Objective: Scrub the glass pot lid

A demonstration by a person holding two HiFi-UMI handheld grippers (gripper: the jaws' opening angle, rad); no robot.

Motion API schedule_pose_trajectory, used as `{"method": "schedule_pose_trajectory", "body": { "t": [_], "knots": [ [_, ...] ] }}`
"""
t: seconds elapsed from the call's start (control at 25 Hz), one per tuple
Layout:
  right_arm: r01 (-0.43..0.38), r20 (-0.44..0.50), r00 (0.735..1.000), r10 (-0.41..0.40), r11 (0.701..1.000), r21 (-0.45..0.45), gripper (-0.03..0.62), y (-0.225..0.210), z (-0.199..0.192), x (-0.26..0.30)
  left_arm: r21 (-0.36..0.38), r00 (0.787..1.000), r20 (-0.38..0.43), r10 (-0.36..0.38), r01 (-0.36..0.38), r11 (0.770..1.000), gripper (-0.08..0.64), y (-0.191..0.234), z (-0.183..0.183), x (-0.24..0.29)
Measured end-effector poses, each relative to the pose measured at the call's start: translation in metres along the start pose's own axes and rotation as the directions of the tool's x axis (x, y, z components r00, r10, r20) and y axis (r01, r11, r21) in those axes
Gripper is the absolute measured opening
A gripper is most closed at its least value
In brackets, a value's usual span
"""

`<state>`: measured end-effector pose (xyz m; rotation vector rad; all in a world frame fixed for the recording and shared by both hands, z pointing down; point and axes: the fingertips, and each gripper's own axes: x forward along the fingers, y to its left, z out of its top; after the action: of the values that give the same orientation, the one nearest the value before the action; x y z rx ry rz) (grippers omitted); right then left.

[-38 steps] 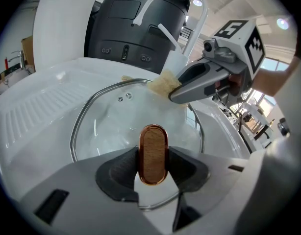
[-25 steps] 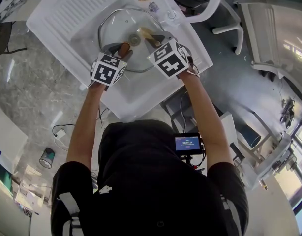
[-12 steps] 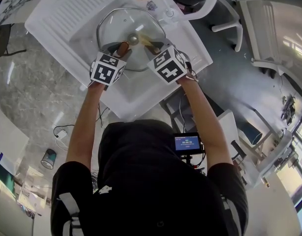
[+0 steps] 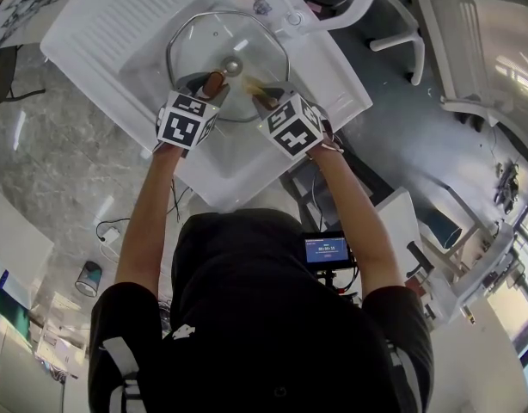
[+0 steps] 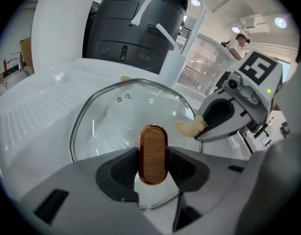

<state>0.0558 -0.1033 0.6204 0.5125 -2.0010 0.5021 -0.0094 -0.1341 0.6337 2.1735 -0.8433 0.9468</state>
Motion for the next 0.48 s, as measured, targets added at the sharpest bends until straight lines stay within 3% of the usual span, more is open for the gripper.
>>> {"method": "schedule_pose_trajectory", "body": {
  "t": [0.48],
  "knots": [
    [-0.011, -0.024, 1.0, 0.011, 1.0, 0.018, 0.031, 0.01, -0.016, 0.002, -0.005, 1.0, 0.002, 0.019, -0.019, 1.0, 0.169, 0.0, -0.001, 0.001]
  ]
}}
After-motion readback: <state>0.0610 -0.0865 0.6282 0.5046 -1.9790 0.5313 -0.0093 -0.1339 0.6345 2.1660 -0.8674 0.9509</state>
